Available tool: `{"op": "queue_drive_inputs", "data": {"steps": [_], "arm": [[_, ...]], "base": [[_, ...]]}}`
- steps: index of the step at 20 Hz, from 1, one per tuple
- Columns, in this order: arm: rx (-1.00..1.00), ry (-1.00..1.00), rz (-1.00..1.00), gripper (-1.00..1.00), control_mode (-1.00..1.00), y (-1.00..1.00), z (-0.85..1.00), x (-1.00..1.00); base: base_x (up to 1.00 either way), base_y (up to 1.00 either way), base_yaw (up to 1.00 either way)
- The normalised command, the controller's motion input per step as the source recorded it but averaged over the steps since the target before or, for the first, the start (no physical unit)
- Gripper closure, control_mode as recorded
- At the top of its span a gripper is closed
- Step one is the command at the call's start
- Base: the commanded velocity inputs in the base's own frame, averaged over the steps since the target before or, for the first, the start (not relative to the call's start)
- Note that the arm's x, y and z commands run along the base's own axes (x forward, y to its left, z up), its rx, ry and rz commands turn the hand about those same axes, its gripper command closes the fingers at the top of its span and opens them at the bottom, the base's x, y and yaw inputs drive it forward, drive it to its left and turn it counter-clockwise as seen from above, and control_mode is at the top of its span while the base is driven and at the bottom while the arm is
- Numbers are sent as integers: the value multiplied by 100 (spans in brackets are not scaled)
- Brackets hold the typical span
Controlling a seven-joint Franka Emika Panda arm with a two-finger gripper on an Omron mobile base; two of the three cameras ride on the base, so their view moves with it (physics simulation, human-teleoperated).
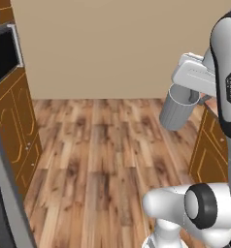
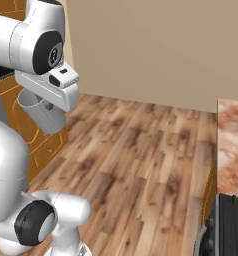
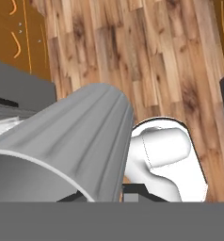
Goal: There is a bowl on the dining counter. Grab a lemon wedge from the fridge and place it in the bowl. Then get the liquor bottle and glass cup from the cabinet and place them next to the bowl.
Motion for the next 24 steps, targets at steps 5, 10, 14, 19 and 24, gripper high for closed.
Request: {"op": "queue_drive_inputs", "data": {"steps": [5,10,14,19,24], "arm": [[0,0,0,100,100,0,0,0],[0,0,0,100,100,0,0,0],[0,0,0,100,100,0,0,0],[0,0,0,100,100,0,0,0],[0,0,0,100,100,0,0,0]], "base": [[100,0,0],[100,0,0],[100,0,-2],[100,0,-8],[100,0,-18]]}}
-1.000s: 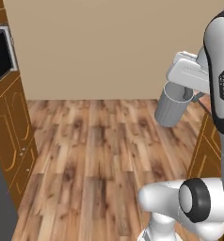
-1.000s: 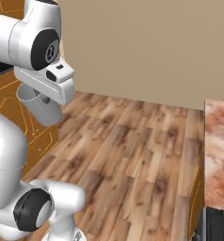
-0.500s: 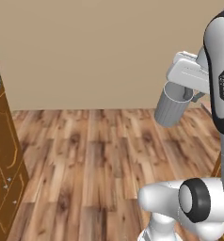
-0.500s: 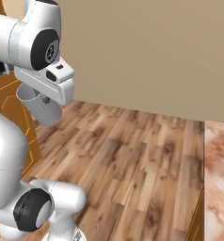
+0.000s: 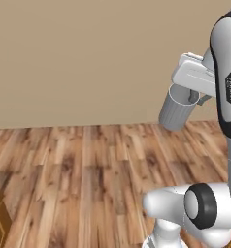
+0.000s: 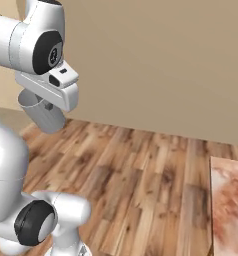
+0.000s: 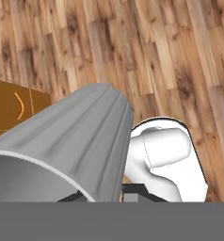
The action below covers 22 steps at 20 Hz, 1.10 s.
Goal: There is a bowl on the dining counter. Grab a lemon wedge from the fridge and place it in the bowl. Then get the liquor bottle and glass cup from the cabinet and place them next to the bowl.
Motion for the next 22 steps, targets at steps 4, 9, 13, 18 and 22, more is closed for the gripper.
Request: {"op": "queue_drive_inputs", "data": {"steps": [4,9,13,18,22], "arm": [[0,0,0,100,100,0,0,0],[0,0,0,100,100,0,0,0],[0,0,0,100,100,0,0,0],[0,0,0,100,100,0,0,0],[0,0,0,100,100,0,0,0]], "base": [[100,0,-29],[100,20,-42],[99,27,-50],[92,29,-55],[81,31,-58]]}}
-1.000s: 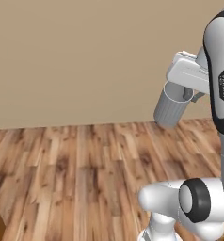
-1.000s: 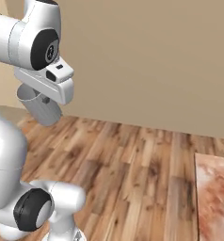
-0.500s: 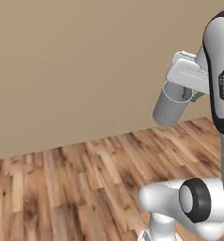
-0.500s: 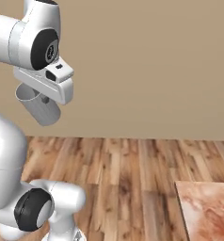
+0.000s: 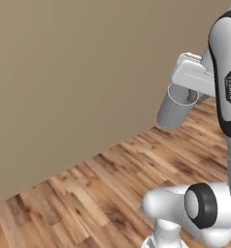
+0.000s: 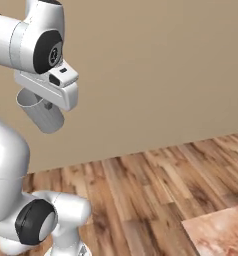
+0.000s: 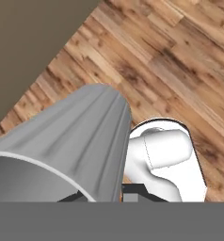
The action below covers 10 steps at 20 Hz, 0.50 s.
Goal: There is a bowl on the dining counter. Grab a lemon wedge from the fridge and place it in the bowl. Then get the liquor bottle and glass cup from the cabinet and place them next to the bowl.
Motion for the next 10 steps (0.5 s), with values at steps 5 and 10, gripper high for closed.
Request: {"op": "queue_drive_inputs", "data": {"steps": [5,10], "arm": [[0,0,0,100,100,0,0,0],[0,0,0,100,100,0,0,0]], "base": [[71,34,-60],[64,36,-63]]}}
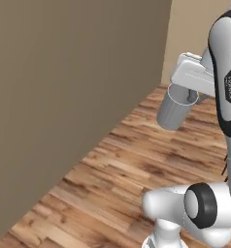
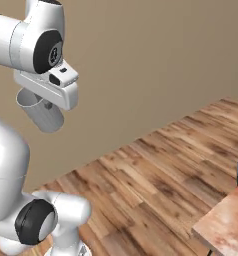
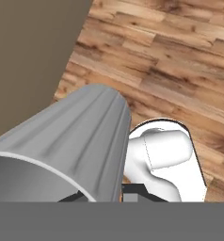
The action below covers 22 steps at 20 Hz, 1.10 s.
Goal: There is a bowl on the dining counter. Grab a lemon wedge from the fridge and place it in the bowl. Then get the liquor bottle and glass cup from the cabinet and place them next to the bowl.
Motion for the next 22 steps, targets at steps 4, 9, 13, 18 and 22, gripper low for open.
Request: {"op": "queue_drive_inputs", "data": {"steps": [4,9,13,18,22], "arm": [[0,0,0,100,100,0,0,0],[0,0,0,100,100,0,0,0],[0,0,0,100,100,0,0,0],[0,0,0,100,100,0,0,0],[0,0,0,100,100,0,0,0]], "base": [[59,35,-64],[50,39,-67],[51,43,-67],[61,48,-66],[85,65,-62]]}}
